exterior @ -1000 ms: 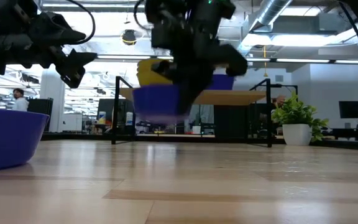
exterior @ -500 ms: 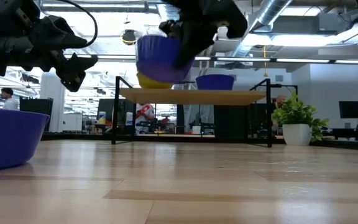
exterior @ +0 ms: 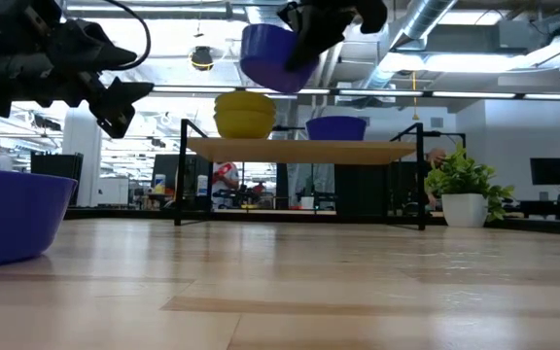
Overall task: Pick & Place Mini bowls
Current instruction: Stack the top blue bowl on top of the blue bowl on the shelf
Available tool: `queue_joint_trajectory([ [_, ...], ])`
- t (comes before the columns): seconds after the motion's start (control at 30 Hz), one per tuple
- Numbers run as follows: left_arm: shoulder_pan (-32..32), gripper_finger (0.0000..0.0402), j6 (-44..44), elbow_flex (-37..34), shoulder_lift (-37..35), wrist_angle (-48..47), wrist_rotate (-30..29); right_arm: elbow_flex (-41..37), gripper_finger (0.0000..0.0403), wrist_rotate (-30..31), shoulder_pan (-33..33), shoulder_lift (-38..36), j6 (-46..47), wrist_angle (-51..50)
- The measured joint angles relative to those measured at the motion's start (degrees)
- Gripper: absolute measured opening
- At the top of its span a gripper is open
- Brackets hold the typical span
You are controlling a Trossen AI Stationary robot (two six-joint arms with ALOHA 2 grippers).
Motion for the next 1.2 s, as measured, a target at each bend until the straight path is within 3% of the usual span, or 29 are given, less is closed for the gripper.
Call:
queue_joint_trajectory([
  [0.8, 0.0, 0.0204, 0.0, 0.0, 0.0, 1.7, 0.0, 5.2, 0.0000, 2.3, -12.3, -0.6, -3.2, -5.8],
  [1.2, 0.0, 0.0204, 0.0, 0.0, 0.0, 1.7, 0.0, 7.2, 0.0000, -1.3, -20.4, -0.6, -3.2, -17.4],
])
